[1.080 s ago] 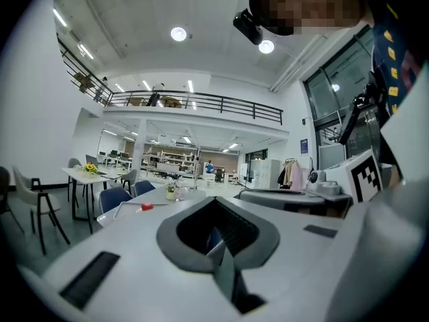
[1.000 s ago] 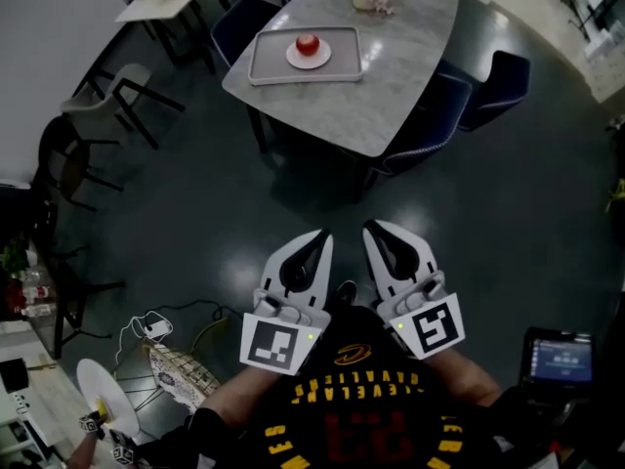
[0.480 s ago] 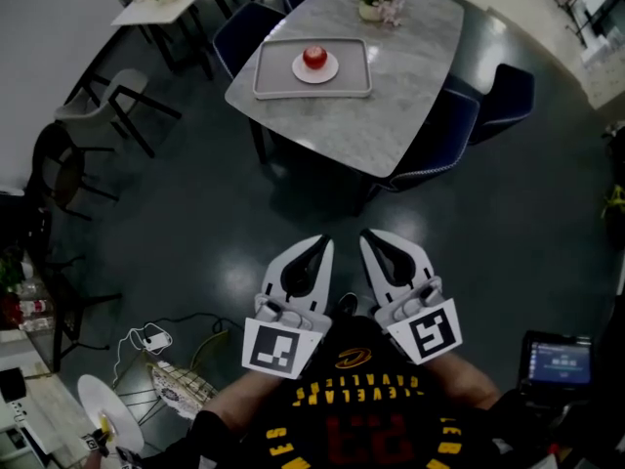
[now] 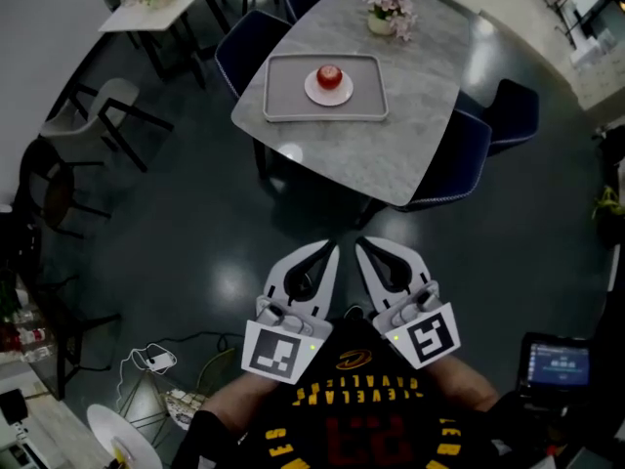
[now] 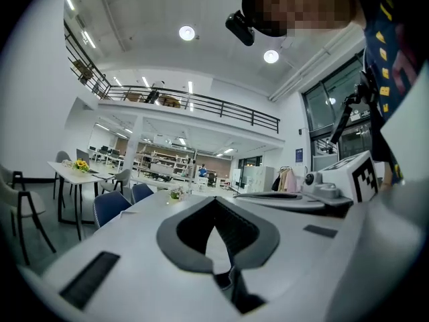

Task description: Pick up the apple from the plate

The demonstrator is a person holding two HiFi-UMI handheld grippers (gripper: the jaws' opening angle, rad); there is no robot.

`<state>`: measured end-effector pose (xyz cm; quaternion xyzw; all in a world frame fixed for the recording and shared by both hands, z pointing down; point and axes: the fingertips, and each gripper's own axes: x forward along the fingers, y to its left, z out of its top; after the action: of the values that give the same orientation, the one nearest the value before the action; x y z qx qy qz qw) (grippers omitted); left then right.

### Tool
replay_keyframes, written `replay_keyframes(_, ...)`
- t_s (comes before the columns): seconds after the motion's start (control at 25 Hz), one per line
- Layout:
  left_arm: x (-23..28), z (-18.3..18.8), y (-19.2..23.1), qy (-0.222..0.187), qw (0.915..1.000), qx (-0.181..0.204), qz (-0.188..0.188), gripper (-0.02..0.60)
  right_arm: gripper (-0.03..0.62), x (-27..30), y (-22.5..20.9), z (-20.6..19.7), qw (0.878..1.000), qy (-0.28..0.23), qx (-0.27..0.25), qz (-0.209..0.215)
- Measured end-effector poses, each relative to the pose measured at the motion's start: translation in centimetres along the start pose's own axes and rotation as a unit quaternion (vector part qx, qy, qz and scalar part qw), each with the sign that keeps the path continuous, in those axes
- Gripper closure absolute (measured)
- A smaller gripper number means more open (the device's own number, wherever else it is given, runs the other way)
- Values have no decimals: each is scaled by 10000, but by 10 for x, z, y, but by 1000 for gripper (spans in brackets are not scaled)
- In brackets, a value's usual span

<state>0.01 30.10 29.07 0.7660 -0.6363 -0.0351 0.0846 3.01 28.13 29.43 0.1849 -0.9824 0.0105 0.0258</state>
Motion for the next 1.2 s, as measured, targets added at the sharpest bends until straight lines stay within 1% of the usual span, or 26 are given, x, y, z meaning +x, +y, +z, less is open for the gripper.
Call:
replay_keyframes(0.16, 0, 1, 32, 92, 9998, 76, -153, 580, 588, 37, 6, 1, 10000, 51, -4, -44)
replay_keyframes(0.36, 3, 10, 71, -116, 9998, -89, -109, 580, 588, 72, 9, 2, 9998, 83, -69, -148)
replay_keyframes(0.44, 4, 11, 83, -120, 9998, -126, -92, 580, 588, 82, 10, 2, 9997, 121, -84, -173)
replay_keyframes(0.64, 17, 11, 100, -106, 9996, -218, -165, 580, 588, 102, 2, -1, 9994, 222, -122, -241)
replay_keyframes(0.76, 27, 9, 105, -21, 9995, -239, -208, 580, 588, 111, -5, -5, 9992, 301, -56, -241)
replay_keyframes(0.88, 38, 6, 110, 73, 9997, -189, -133, 580, 588, 117, -16, -8, 9994, 268, 80, -211)
replay_keyframes(1.0, 52, 7, 117, 181, 9998, -49, -5, 580, 587, 126, -34, -8, 9996, 187, 161, -156)
replay_keyframes(1.08, 65, 10, 121, 248, 9996, 27, 94, 580, 586, 134, -48, -6, 9997, 110, 211, -85)
replay_keyframes(1.2, 89, 16, 128, 243, 9994, 23, 252, 580, 586, 147, -72, -1, 9997, -26, 252, 67)
